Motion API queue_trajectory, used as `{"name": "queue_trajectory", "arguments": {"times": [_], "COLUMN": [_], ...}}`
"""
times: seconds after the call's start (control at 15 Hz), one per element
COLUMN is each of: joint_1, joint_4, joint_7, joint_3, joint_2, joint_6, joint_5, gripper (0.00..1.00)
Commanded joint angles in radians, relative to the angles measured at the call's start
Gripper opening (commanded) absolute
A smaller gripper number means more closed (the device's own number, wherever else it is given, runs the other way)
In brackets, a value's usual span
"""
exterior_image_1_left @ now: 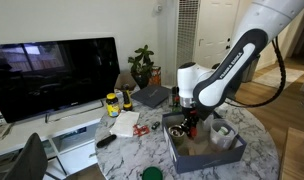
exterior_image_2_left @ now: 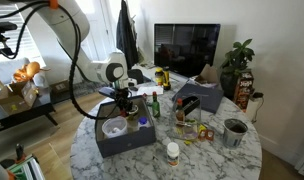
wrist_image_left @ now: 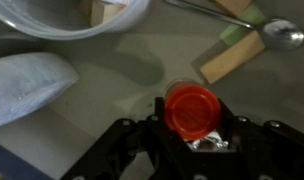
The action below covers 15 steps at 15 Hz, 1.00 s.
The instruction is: Put the orange object inside the transparent container
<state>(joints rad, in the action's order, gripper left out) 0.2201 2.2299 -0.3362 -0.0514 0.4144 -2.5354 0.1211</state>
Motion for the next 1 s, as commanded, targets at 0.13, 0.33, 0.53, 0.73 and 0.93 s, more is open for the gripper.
{"name": "queue_trajectory", "arguments": {"times": [0.13, 0.33, 0.53, 0.73, 0.93], "joint_1": [0.008, -0.032, -0.071, -0.111, -0.151], "joint_4": [0.135, 0.199, 0.242, 0.280, 0.297], "joint_7": [-0.011, -0.042, 0.024, 0.052, 0.029], "joint_3": [-0.039, -0.043, -0.040, -0.022, -0.012], "joint_2": [-0.359, -0.535, -0.618, -0.639, -0.635], "joint_6": [0.223, 0.420, 0.494, 0.470, 0.439], "joint_5": [-0.006, -0.009, -0.080, -0.116, -0.103], "gripper": [0.24, 0.24, 0.24, 0.24, 0.24]}}
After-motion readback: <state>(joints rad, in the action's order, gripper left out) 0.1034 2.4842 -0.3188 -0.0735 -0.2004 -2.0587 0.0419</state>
